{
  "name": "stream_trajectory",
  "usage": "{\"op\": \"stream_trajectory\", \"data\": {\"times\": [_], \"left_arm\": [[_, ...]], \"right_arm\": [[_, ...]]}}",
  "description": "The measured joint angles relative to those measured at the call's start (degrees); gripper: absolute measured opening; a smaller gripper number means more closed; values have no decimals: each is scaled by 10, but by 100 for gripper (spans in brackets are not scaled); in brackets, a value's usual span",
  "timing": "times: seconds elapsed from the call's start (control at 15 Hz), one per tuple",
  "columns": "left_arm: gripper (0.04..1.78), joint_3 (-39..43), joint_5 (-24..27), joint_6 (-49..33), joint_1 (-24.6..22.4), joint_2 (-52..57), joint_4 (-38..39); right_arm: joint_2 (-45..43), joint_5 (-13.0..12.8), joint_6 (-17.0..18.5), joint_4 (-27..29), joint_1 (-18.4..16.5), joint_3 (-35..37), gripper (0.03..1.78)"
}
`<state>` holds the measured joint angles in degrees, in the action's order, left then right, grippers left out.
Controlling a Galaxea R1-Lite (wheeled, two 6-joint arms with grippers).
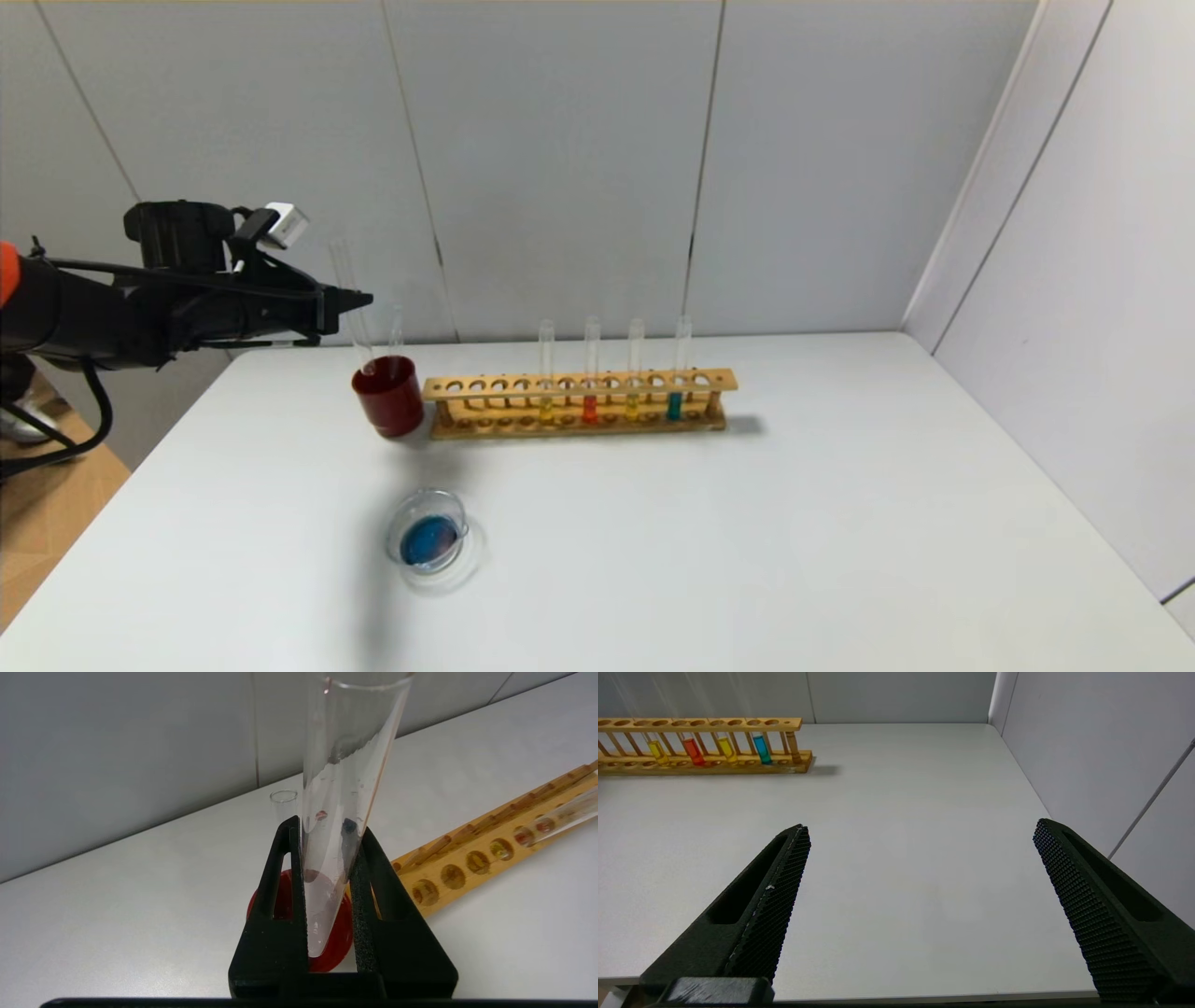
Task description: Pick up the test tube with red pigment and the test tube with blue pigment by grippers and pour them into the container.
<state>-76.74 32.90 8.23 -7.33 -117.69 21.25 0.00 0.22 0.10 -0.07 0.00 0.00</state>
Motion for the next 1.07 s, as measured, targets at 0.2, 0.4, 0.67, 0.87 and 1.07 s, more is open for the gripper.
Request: {"op": "stream_trajectory", "data": {"times": [0.2,0.4,0.67,0.87,1.07], "left_arm": [[31,5,1,2,1,-17,4],[34,7,1,2,0,-26,4],[68,10,1,3,2,-34,4],[119,18,-1,30,2,-33,4],[158,27,-1,46,3,-21,5]], "right_arm": [[0,0,0,0,0,0,175],[0,0,0,0,0,0,175],[0,0,0,0,0,0,175],[0,0,0,0,0,0,175],[0,0,0,0,0,0,175]]}}
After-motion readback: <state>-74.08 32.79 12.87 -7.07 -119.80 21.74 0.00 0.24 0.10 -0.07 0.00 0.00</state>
